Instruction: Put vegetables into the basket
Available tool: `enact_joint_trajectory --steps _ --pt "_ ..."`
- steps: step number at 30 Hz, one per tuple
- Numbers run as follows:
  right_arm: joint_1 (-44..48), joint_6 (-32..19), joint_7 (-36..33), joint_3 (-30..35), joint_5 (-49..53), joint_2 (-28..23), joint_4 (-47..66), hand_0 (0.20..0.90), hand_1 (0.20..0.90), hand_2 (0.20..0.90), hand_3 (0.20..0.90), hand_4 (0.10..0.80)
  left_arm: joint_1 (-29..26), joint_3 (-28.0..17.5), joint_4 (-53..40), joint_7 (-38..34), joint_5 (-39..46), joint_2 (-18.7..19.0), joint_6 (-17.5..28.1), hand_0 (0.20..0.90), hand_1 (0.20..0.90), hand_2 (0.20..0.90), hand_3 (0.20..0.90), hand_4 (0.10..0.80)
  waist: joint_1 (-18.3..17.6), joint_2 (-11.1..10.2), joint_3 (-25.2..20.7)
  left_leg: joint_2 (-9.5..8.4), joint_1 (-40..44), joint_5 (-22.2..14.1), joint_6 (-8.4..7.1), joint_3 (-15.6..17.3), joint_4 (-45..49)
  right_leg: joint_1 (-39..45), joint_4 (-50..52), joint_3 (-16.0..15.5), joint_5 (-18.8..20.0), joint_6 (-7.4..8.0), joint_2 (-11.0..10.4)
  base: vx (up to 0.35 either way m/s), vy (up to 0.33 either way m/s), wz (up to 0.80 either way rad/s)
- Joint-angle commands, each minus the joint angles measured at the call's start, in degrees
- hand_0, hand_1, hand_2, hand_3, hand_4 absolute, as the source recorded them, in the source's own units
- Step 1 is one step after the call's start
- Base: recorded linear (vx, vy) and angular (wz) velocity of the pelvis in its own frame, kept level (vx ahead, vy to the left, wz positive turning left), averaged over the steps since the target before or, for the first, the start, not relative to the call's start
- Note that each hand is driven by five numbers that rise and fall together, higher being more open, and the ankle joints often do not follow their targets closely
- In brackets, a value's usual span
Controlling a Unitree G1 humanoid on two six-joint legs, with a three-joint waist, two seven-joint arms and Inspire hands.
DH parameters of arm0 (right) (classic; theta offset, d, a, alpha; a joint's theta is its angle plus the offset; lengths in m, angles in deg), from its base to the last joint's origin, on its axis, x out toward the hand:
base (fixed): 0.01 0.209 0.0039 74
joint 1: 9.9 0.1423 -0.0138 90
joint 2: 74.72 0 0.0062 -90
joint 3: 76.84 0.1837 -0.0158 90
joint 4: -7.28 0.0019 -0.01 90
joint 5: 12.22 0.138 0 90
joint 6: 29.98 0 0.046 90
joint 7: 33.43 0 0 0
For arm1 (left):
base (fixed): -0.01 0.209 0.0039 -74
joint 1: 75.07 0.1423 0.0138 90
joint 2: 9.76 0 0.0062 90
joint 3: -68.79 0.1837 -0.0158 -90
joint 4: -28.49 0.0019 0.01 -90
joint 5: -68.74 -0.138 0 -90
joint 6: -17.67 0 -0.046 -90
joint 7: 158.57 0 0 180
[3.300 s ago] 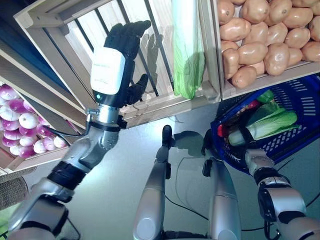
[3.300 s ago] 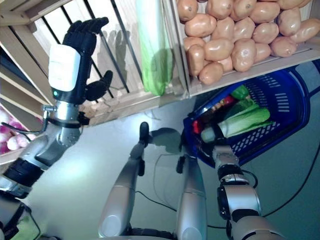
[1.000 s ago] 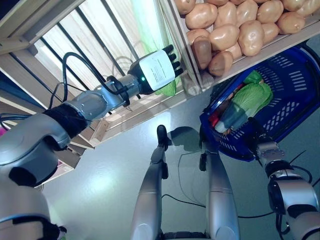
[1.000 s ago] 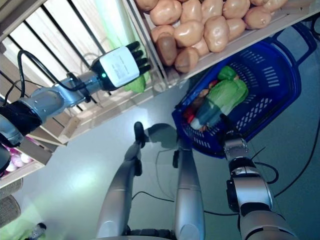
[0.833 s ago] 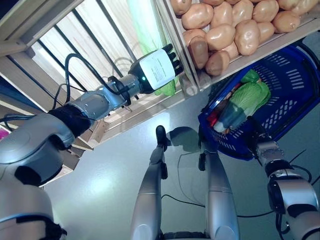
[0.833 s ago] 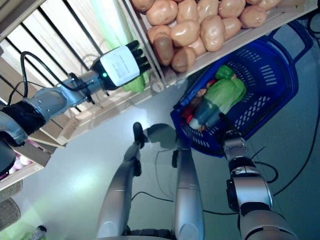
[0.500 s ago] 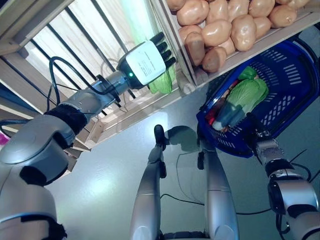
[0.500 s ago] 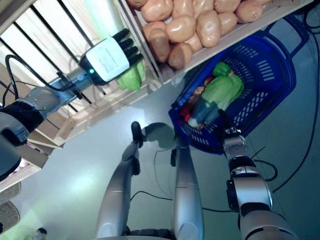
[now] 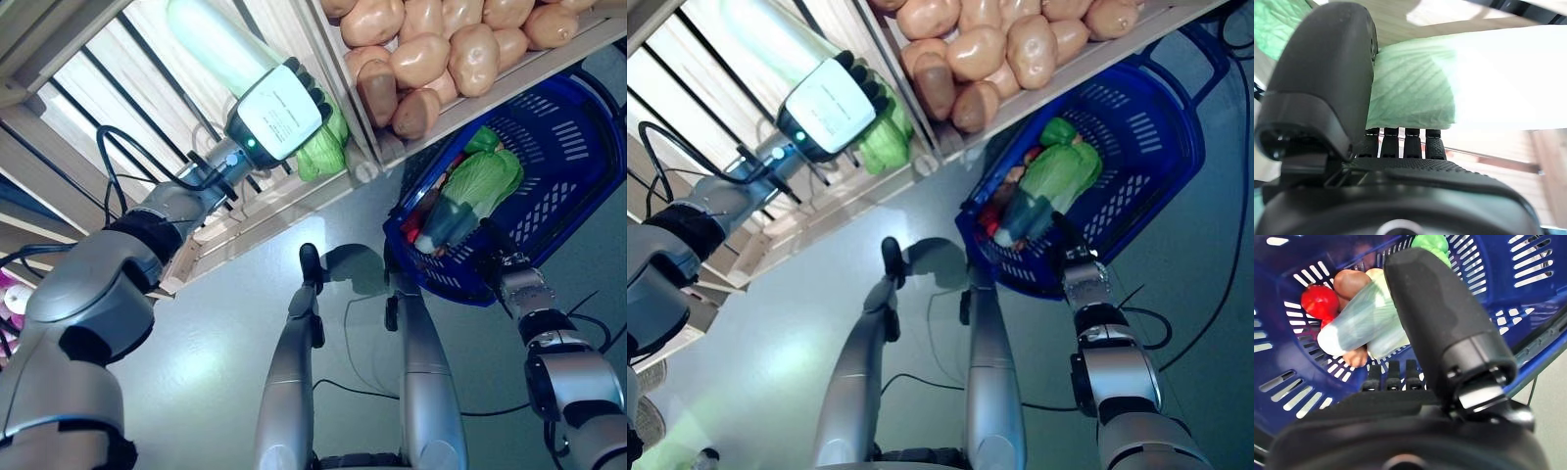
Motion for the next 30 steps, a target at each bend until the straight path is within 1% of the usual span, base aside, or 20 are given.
enact_joint_trajectory --steps 1,2,3,7,8,10,12,13,14,15,16,19,21,22,23,24,25,27,28,30 --pt "-3.55 -3.99 -2.39 -1.92 -2.8 -2.26 2.62 0.9 0.9 0.9 0.9 0.8 -0.6 -12.05 3.31 -7.68 10.12 0.54 -3.99 0.3 0.3 0.3 0.3 0.4 -0.01 -0.92 -0.23 -0.02 0.16 -0.86 -2.25 0.92 1.39 6.52 -4.83 -1.58 1.93 0.04 2.67 -0.007 0.044 -0.04" --pt "-3.95 -4.9 -2.11 -1.84 -4.57 -2.08 2.99 0.9 0.9 0.9 0.9 0.8 0.08 -13.06 3.52 -8.39 10.33 0.45 -3.23 0.3 0.3 0.3 0.3 0.4 0.03 -1.1 -0.23 -0.1 1.14 -0.8 -2.21 1.01 0.92 7.49 -5.2 -1.67 1.9 -0.01 2.79 -0.003 0.052 -0.04" --pt "-4.45 -6.41 -1.43 -2.27 -5.87 -1.81 3.65 0.9 0.9 0.9 0.9 0.8 1.0 -13.7 3.07 -10.27 14.03 0.46 -3.38 0.3 0.3 0.3 0.3 0.4 0.08 -1.22 -0.23 -0.23 2.02 -0.71 -2.23 0.9 0.57 8.31 -5.57 -1.61 2.04 0.0 2.83 0.0 0.039 -0.04" --pt "-7.65 -10.01 0.02 -3.02 -9.37 -1.41 8.42 0.9 0.9 0.9 0.9 0.8 6.57 -21.48 0.49 -16.89 20.49 0.97 1.66 0.3 0.3 0.3 0.3 0.4 0.71 -1.95 -0.23 -0.46 6.38 -0.6 -2.04 0.78 -1.58 12.62 -7.28 -2.16 1.85 0.03 2.79 -0.005 0.008 -0.06" --pt "-10.02 -13.62 0.85 -3.32 -12.98 -0.55 12.98 0.9 0.9 0.9 0.9 0.8 10.8 -26.16 -2.22 -18.7 21.75 0.93 5.46 0.3 0.3 0.3 0.3 0.4 1.15 -2.54 -0.24 -0.6 8.46 -0.64 -2.05 0.53 -2.54 14.79 -8.18 -2.4 1.89 0.12 2.74 0.0 0.0 0.0" --pt "-13.54 -16.01 -2.8 -4.7 -17.91 0.53 20.48 0.9 0.9 0.9 0.9 0.8 17.13 -31.01 -6.51 -19.92 22.11 0.8 6.75 0.3 0.3 0.3 0.3 0.4 1.53 -3.1 -0.94 -0.77 10.68 -0.66 -2.02 0.36 -3.75 17.22 -9.24 -2.77 1.9 0.21 2.62 0.017 -0.009 0.0" --pt "-20.96 -19.32 -6.16 -5.59 -27.56 1.73 31.95 0.9 0.9 0.9 0.9 0.8 28.35 -38.4 -14.47 -21.49 21.86 -0.12 9.36 0.3 0.3 0.3 0.3 0.4 2.21 -3.92 -2.52 -0.82 14.04 -0.84 -1.96 0.08 -5.52 20.56 -10.66 -3.37 1.76 0.62 2.02 0.106 -0.016 -0.07" --pt "-27.06 -20.38 -6.27 -4.33 -33.38 2.5 38.01 0.9 0.9 0.9 0.9 0.8 37.04 -43.32 -20.84 -21.37 20.37 -1.67 11.17 0.3 0.3 0.3 0.3 0.4 2.73 -4.26 -4.31 -0.83 17.05 -1.07 -1.8 -0.17 -7.24 23.4 -12.13 -3.7 1.72 1.13 1.5 0.153 0.008 -0.09" --pt "-28.93 -20.78 -5.68 -3.83 -35.22 2.77 39.53 0.9 0.9 0.9 0.9 0.8 39.51 -44.67 -22.59 -21.36 19.8 -2.12 12.36 0.3 0.3 0.3 0.3 0.4 2.84 -4.32 -5.03 -0.83 17.68 -0.9 -1.72 -0.33 -7.83 24.05 -12.76 -3.81 2.0 1.26 1.33 0.212 0.038 -0.08" --pt "-33.15 -20.96 -4.76 -2.76 -38.52 3.31 43.05 0.9 0.9 0.9 0.9 0.8 45.79 -48.49 -28.22 -18.94 20.5 -4.12 14.36 0.3 0.3 0.3 0.3 0.4 3.32 -4.54 -6.41 -0.86 20.03 -1.25 -1.51 -0.66 -8.9 26.38 -13.88 -3.84 1.95 1.62 0.86 0.147 0.043 -0.06" --pt "-33.95 -20.93 -4.56 -2.53 -39.37 3.5 43.9 0.9 0.9 0.9 0.9 0.8 47.07 -49.17 -29.49 -18.38 21.3 -4.83 15.25 0.3 0.3 0.3 0.3 0.4 3.46 -4.56 -6.84 -0.86 20.57 -1.27 -1.47 -0.82 -9.32 26.88 -14.22 -3.85 1.99 1.71 0.81 0.205 0.042 -0.04" --pt "-39.98 -18.73 -1.78 0.45 -47.7 5.31 50.78 0.9 0.9 0.9 0.9 0.8 57.68 -57.05 -38.54 -10.62 26.46 -8.48 22.2 0.3 0.3 0.3 0.3 0.4 4.3 -4.73 -10.07 -0.51 26.98 -2.04 -1.24 -1.3 -12.63 33.48 -17.23 -4.54 1.48 2.2 0.3 0.252 -0.005 0.08" --pt "-43.09 -18.92 0.48 1.43 -53.09 6.29 55.09 0.9 0.9 0.9 0.9 0.8 62.8 -59.79 -42.42 -5.78 31.67 -11.32 25.21 0.3 0.3 0.3 0.3 0.4 4.58 -4.85 -12.1 -0.39 30.39 -1.94 -1.14 -2.02 -14.43 37.26 -19.08 -5.25 1.53 2.27 0.24 0.241 -0.036 0.01" --pt "-43.82 -19.11 1.07 1.62 -53.66 6.42 55.91 0.9 0.9 0.9 0.9 0.8 63.88 -60.31 -43.1 -4.18 34.28 -11.83 26.09 0.3 0.3 0.3 0.3 0.4 4.56 -4.87 -12.64 -0.37 30.9 -1.62 -1.09 -2.15 -14.91 37.93 -19.72 -5.4 1.89 2.26 0.25 0.258 -0.032 0.04" --pt "-45.66 -20.19 3.32 2.22 -55.65 6.74 57.94 0.9 0.9 0.9 0.9 0.8 66.4 -61.57 -44.55 0.81 40.16 -13.9 27.95 0.3 0.3 0.3 0.3 0.4 4.88 -4.88 -13.98 -0.32 32.79 -1.71 -1.04 -2.44 -15.74 40.18 -20.71 -5.96 1.81 2.29 0.16 0.2 -0.03 0.1" --pt "-46.79 -21.12 4.77 2.29 -56.59 6.89 59.25 0.9 0.9 0.9 0.9 0.8 67.59 -61.71 -45.39 3.48 43.53 -14.76 28.62 0.3 0.3 0.3 0.3 0.4 4.98 -4.91 -14.86 -0.26 33.93 -1.76 -0.97 -2.62 -16.28 41.4 -21.27 -6.19 1.77 2.3 0.15 0.289 -0.058 0.14" --pt "-47.96 -21.09 6.35 2.53 -56.85 6.85 61.09 0.9 0.9 0.9 0.9 0.8 68.88 -62.03 -46.98 8.79 49.62 -15.98 29.14 0.3 0.3 0.3 0.3 0.4 5.27 -5.09 -15.92 -0.07 36.07 -2.05 -1.0 -2.72 -17.31 43.69 -22.13 -6.57 1.49 2.42 0.14 0.25 -0.065 0.21" --pt "-49.67 -21.94 10.64 2.93 -57.32 6.55 63.88 0.9 0.9 0.9 0.9 0.8 70.92 -62.33 -50.86 17.14 58.63 -17.38 28.6 0.3 0.3 0.3 0.3 0.4 5.69 -5.27 -17.73 0.21 38.07 -1.76 -0.96 -2.85 -18.59 46.16 -23.59 -7.11 1.84 2.54 0.17 0.23 -0.076 0.21" --pt "-50.14 -22.48 13.9 2.83 -56.64 6.23 65.56 0.9 0.9 0.9 0.9 0.8 71.58 -62.28 -52.68 23.78 65.73 -18.2 27.85 0.3 0.3 0.3 0.3 0.4 5.93 -5.35 -18.38 0.36 38.97 -1.75 -0.94 -2.91 -19.03 47.22 -24.07 -7.35 1.84 2.58 0.14 0.173 -0.069 0.2" --pt "-50.52 -23.48 18.22 2.17 -55.18 5.89 67.72 0.9 0.9 0.9 0.9 0.8 72.21 -61.19 -54.81 31.11 73.08 -19.4 26.98 0.3 0.3 0.3 0.3 0.4 6.26 -5.42 -19.52 0.65 40.25 -1.81 -0.93 -2.92 -19.5 48.64 -24.5 -7.8 1.78 2.61 0.15 0.138 -0.061 0.16"
